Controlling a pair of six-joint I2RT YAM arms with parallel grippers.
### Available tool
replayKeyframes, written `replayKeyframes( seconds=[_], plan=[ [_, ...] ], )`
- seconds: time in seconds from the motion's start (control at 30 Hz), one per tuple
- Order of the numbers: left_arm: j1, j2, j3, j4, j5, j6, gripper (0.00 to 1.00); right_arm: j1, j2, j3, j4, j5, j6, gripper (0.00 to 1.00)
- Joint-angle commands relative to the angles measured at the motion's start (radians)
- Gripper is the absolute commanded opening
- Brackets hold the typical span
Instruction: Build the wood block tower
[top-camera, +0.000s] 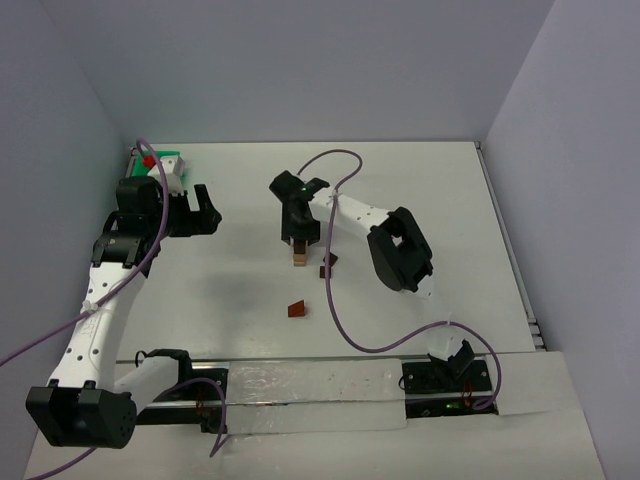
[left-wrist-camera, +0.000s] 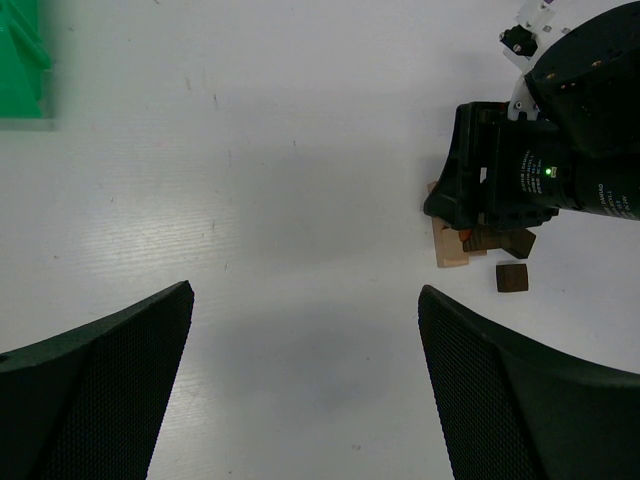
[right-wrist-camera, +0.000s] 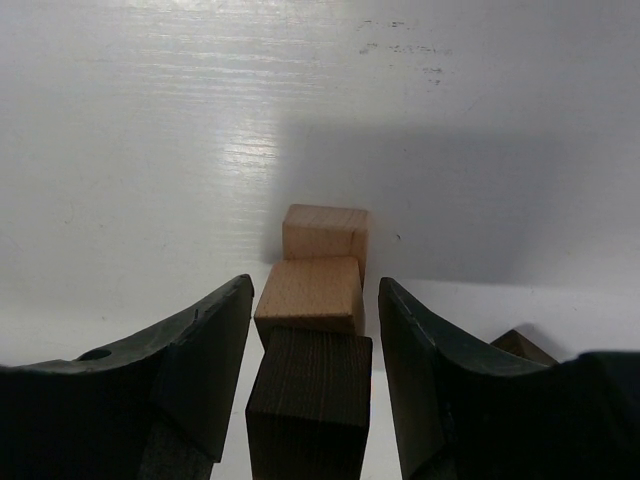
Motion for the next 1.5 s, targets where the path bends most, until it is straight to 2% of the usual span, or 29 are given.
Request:
replayKeyframes(
  seconds=[0.0,0.33,0.6,1.47],
  plan=[
    [0.009,-0.012,0.002,0.041,0.010,0.000,0.99,0.008,0.020,0.044,-0.010,0.027,0.013,0.59],
    [0.010,-0.010,0.000,0.041,0.015,0.002,0.99,0.008,0.026,0.043,-0.010,0.023,0.012,0.57],
    [0.010,-0.010,-0.003,0.044,0.016,0.002,0.99,0.008,0.026,0.047,-0.008,0.017,0.013,0.50],
    [0.012,-0.003,-0.006,0.047,0.022,0.000,0.99,0.008,0.023,0.040,-0.007,0.022,0.012,0.45]
  ],
)
